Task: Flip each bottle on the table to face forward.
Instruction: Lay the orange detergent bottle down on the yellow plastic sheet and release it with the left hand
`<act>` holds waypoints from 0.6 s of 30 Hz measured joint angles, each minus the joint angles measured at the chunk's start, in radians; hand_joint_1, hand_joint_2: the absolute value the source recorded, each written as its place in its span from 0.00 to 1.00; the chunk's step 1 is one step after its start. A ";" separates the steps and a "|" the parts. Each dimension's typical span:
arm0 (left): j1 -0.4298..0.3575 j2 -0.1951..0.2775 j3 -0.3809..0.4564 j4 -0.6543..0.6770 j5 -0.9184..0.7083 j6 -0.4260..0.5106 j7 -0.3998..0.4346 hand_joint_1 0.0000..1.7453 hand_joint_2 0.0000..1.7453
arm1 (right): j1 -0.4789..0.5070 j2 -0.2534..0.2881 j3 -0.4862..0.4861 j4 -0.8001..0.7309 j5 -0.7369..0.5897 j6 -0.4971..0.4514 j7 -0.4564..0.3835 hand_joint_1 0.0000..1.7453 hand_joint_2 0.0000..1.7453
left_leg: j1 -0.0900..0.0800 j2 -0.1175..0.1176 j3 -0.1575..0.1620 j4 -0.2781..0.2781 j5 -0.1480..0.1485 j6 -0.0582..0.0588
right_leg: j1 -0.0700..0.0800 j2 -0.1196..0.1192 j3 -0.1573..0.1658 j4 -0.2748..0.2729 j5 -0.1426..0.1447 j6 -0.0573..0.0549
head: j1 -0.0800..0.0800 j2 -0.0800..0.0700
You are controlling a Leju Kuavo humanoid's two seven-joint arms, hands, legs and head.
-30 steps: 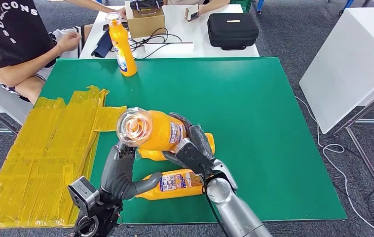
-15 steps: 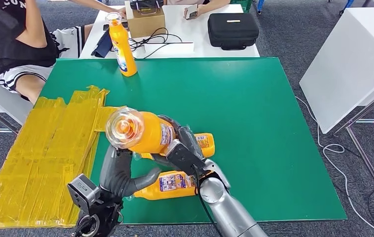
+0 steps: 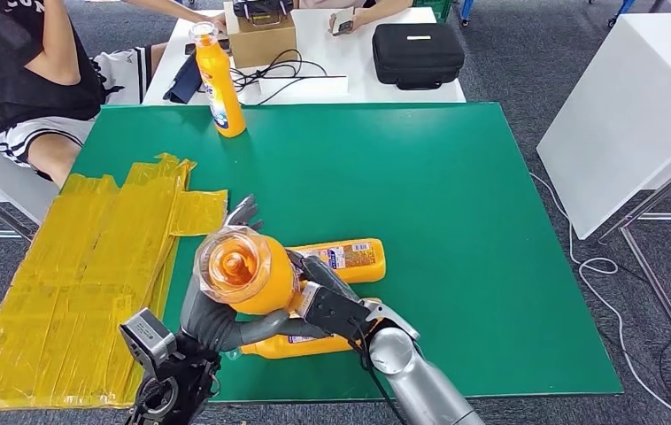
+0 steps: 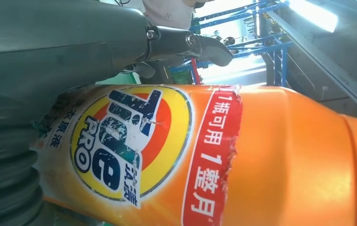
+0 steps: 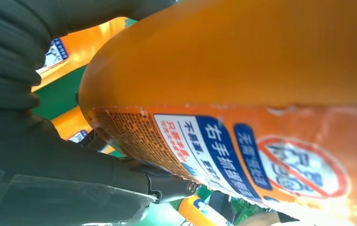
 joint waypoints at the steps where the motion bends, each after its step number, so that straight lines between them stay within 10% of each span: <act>1: -0.001 -0.001 0.002 0.002 0.001 -0.002 0.000 0.00 1.00 | 0.003 -0.002 0.000 -0.006 0.009 0.000 0.004 1.00 1.00 | 0.000 0.000 0.000 0.000 0.000 0.000 | 0.000 0.000 0.000 0.000 0.000 0.000 | 0.000 0.000; 18: -0.008 -0.008 0.011 0.026 0.017 -0.006 0.012 0.00 1.00 | 0.027 -0.016 -0.003 -0.039 0.051 -0.033 0.027 1.00 1.00 | 0.000 0.000 0.000 0.000 0.000 0.000 | 0.000 0.000 0.000 0.000 0.000 0.000 | 0.000 0.000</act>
